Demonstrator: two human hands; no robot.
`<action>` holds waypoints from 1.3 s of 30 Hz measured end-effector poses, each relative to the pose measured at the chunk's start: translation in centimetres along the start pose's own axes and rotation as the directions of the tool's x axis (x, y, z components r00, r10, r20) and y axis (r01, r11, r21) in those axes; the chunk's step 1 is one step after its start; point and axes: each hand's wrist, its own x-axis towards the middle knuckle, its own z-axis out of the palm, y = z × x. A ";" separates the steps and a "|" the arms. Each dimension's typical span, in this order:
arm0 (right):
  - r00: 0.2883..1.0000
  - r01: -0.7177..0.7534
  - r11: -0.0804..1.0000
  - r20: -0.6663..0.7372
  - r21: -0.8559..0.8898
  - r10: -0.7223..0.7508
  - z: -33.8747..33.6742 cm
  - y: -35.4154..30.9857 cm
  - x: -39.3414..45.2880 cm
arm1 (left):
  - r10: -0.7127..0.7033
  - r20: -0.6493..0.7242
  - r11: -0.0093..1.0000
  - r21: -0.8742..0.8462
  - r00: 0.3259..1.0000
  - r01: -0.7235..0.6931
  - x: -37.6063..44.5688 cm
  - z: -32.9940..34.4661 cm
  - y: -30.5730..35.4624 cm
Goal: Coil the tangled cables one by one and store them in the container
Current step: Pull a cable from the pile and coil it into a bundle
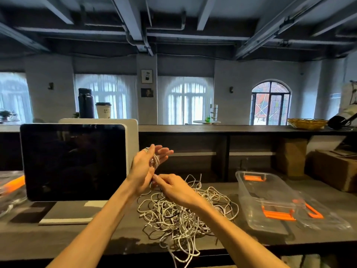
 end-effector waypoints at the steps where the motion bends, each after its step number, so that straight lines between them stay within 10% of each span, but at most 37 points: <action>1: 1.000 0.000 0.996 0.026 -0.087 0.002 0.0 -0.3 0.1 | 0.054 -0.011 0.989 0.136 0.998 -0.052 0.2 -0.7 -0.7; 6: 0.997 0.033 0.898 -0.050 -0.439 -0.061 -1.0 -0.2 1.1 | 0.248 0.070 0.657 0.721 0.966 -0.221 1.1 -4.5 -2.6; 10: 0.965 -0.005 0.917 -0.241 -0.399 -0.100 -3.8 -0.6 2.2 | 0.073 0.127 0.365 0.920 0.989 -0.145 1.1 -6.4 -3.0; 14: 0.948 0.036 0.957 -0.292 -0.289 -0.124 -5.6 -0.7 3.8 | -0.204 0.058 0.733 0.671 0.977 0.113 0.1 -5.8 -2.3; 19: 0.936 0.109 0.987 -0.323 -0.114 -0.141 -4.4 -1.0 5.2 | -0.387 0.337 0.920 0.200 0.858 0.337 -0.7 -3.6 -0.1; 25: 0.960 0.103 0.992 -0.252 -0.078 -0.120 -0.8 -1.1 4.8 | -0.166 0.365 0.765 -0.539 0.916 0.353 0.5 -3.2 2.2; 32: 0.958 0.140 0.865 -0.155 -0.482 -0.242 0.1 -2.6 2.9 | -0.015 -0.040 1.000 -0.006 0.999 0.015 1.7 -3.6 2.0; 39: 0.926 0.190 0.793 -0.161 -0.579 -0.340 -4.2 -5.7 1.9 | -0.117 0.243 0.813 0.581 0.963 -0.047 0.4 -4.2 1.6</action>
